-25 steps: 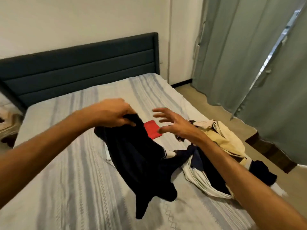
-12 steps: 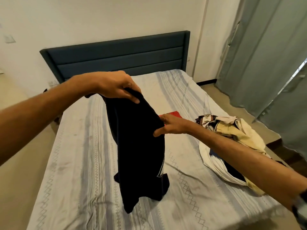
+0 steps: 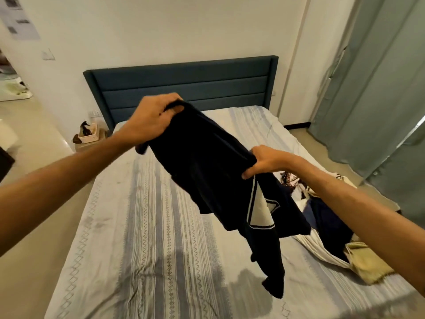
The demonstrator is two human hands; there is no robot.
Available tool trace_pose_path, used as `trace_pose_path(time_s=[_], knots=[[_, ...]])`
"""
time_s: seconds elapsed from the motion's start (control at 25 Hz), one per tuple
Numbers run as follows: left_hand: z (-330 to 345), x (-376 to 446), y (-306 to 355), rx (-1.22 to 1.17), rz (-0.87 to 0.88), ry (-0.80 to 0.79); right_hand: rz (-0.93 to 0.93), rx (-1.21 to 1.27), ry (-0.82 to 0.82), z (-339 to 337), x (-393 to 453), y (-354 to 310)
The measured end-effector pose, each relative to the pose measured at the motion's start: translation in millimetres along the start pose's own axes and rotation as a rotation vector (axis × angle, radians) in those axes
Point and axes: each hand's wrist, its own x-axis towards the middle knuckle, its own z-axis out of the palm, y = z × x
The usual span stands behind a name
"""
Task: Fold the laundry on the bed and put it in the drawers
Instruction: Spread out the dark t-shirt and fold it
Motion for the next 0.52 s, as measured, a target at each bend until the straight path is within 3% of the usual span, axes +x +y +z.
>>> trace_pose_path(time_s=[0.08,0.16,0.28,0.44,0.52], knots=[[12.3,-11.5,-15.3,-0.032,-0.068,0.029,0.101,-0.009,-0.122,13.5,0.9,21.7],[15.6,-21.1,-31.1,-0.014,-0.129,0.040,0.088,-0.028,-0.121,24.0,-9.1,35.0],[13.2,-18.2,-40.3,0.023,-0.172,0.099,0.016,-0.210,0.002,37.0,-15.5,56.6],[-9.7,7.7,-35.3,0.052,-0.146,0.188,0.111,-0.010,0.212,36.8,-18.4,73.0],[-28.8,18.2,-32.5,0.070,-0.123,0.168,0.173,-0.088,0.249,36.2,-17.7,81.7]])
